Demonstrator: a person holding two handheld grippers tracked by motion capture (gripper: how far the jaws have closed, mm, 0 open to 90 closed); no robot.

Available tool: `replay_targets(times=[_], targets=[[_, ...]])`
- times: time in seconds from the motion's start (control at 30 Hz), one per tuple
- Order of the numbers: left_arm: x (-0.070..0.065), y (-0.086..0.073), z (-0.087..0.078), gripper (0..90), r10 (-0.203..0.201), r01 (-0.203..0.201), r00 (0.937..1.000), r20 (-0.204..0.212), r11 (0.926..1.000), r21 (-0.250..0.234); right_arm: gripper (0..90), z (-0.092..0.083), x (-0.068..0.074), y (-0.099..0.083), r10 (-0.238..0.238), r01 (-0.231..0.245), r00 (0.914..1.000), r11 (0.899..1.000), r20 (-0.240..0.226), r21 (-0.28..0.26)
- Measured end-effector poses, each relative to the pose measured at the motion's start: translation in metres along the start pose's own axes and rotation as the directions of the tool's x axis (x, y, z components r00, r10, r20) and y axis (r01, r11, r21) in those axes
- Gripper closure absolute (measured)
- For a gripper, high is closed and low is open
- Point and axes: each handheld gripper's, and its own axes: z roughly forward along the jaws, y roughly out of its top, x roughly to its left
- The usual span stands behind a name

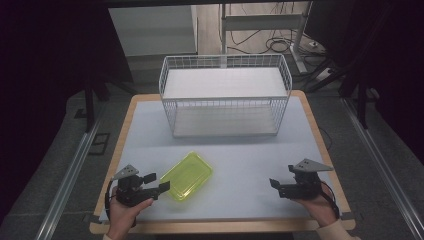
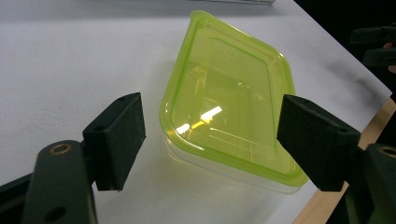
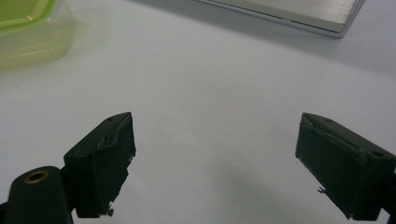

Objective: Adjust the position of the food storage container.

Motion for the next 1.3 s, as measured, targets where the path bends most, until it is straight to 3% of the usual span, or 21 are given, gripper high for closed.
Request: replay_targets(times=[0.2, 0.37, 0.4, 0.43, 0.53, 0.57, 0.6, 0.63, 0.7, 0.83, 0.93, 0.97, 1.0, 1.07, 1.1, 1.17, 1.23, 1.3], targets=[[-0.006, 0.002, -0.002, 24.1, 0.006, -0.006, 1.0000, 0.003, 0.9999, -0.010, 14.4, 0.000, 0.001, 0.000, 0.002, -0.002, 1.0000, 1.000, -0.007, -0.002], [-0.014, 0.006, -0.007, 33.8, 0.027, -0.027, 0.9994, 0.019, 0.9994, -0.024, 15.1, -0.001, 0.004, 0.001, 0.002, -0.002, 0.9999, 1.000, -0.011, -0.004], [-0.016, 0.008, -0.009, 37.2, 0.040, -0.039, 0.9988, 0.028, 0.9989, -0.024, 15.1, -0.001, 0.004, 0.001, -0.001, 0.001, 0.9999, 1.000, -0.013, -0.004], [-0.022, 0.011, -0.010, 47.4, 0.053, -0.052, 0.9972, 0.053, 0.9984, -0.023, 15.3, 0.000, 0.006, 0.001, -0.012, 0.012, 0.9998, 1.000, -0.013, -0.003], [-0.028, 0.013, -0.010, 66.3, 0.061, -0.060, 0.9957, 0.070, 0.9981, -0.012, 15.4, 0.000, 0.005, 0.001, -0.017, 0.017, 0.9998, 1.000, -0.011, 0.004], [-0.032, 0.013, -0.009, 66.3, 0.071, -0.072, 0.9940, 0.083, 0.9974, 0.003, 15.4, 0.000, 0.005, 0.000, -0.016, 0.016, 0.9998, 1.000, -0.013, 0.007], [-0.037, 0.015, -0.006, 78.1, 0.080, -0.083, 0.9913, 0.104, 0.9962, 0.026, 15.6, 0.000, 0.005, 0.000, -0.014, 0.014, 0.9998, 1.000, -0.013, 0.011], [-0.038, 0.015, -0.005, 82.9, 0.080, -0.084, 0.9903, 0.114, 0.9959, 0.032, 15.8, 0.000, 0.005, 0.000, -0.014, 0.014, 0.9998, 1.000, -0.014, 0.010], [-0.041, 0.017, -0.003, 89.4, 0.084, -0.090, 0.9886, 0.125, 0.9949, 0.045, 15.8, 0.000, 0.005, 0.000, -0.013, 0.013, 0.9998, 1.000, -0.016, 0.010], [-0.056, 0.028, 0.008, 90.0, 0.109, -0.123, 0.9805, 0.163, 0.9896, 0.076, 16.2, 0.000, 0.006, 0.001, -0.011, 0.011, 0.9996, 1.000, -0.025, 0.006], [-0.071, 0.031, 0.020, 90.0, 0.147, -0.171, 0.9725, 0.181, 0.9773, 0.125, 16.4, 0.001, 0.007, 0.001, -0.015, 0.015, 0.9995, 1.000, -0.028, 0.008], [-0.071, 0.031, 0.020, 90.0, 0.147, -0.171, 0.9725, 0.181, 0.9773, 0.125, 16.4, 0.001, 0.007, 0.001, -0.015, 0.015, 0.9995, 1.000, -0.028, 0.008], [-0.079, 0.028, 0.029, 90.0, 0.164, -0.196, 0.9675, 0.192, 0.9671, 0.162, 16.5, 0.001, 0.008, 0.001, -0.019, 0.019, 0.9993, 1.000, -0.032, 0.011], [-0.085, 0.023, 0.035, 90.0, 0.178, -0.217, 0.9638, 0.198, 0.9558, 0.198, 16.5, 0.001, 0.008, 0.001, -0.021, 0.021, 0.9993, 1.000, -0.032, 0.013], [-0.085, 0.023, 0.035, 90.0, 0.178, -0.217, 0.9638, 0.198, 0.9558, 0.198, 16.6, 0.002, 0.008, 0.001, -0.022, 0.022, 0.9992, 1.000, -0.033, 0.013], [-0.088, 0.014, 0.041, 90.0, 0.187, -0.230, 0.9641, 0.188, 0.9424, 0.243, 16.7, 0.002, 0.008, 0.000, -0.024, 0.024, 0.9992, 1.000, -0.033, 0.015], [-0.088, 0.012, 0.043, 90.0, 0.188, -0.231, 0.9650, 0.183, 0.9395, 0.253, 16.7, 0.002, 0.008, 0.000, -0.025, 0.025, 0.9991, 1.000, -0.034, 0.016], [-0.089, 0.009, 0.045, 90.0, 0.196, -0.239, 0.9650, 0.174, 0.9319, 0.273, 16.8, 0.003, 0.009, 0.000, -0.029, 0.029, 0.9990, 0.999, -0.035, 0.021]])
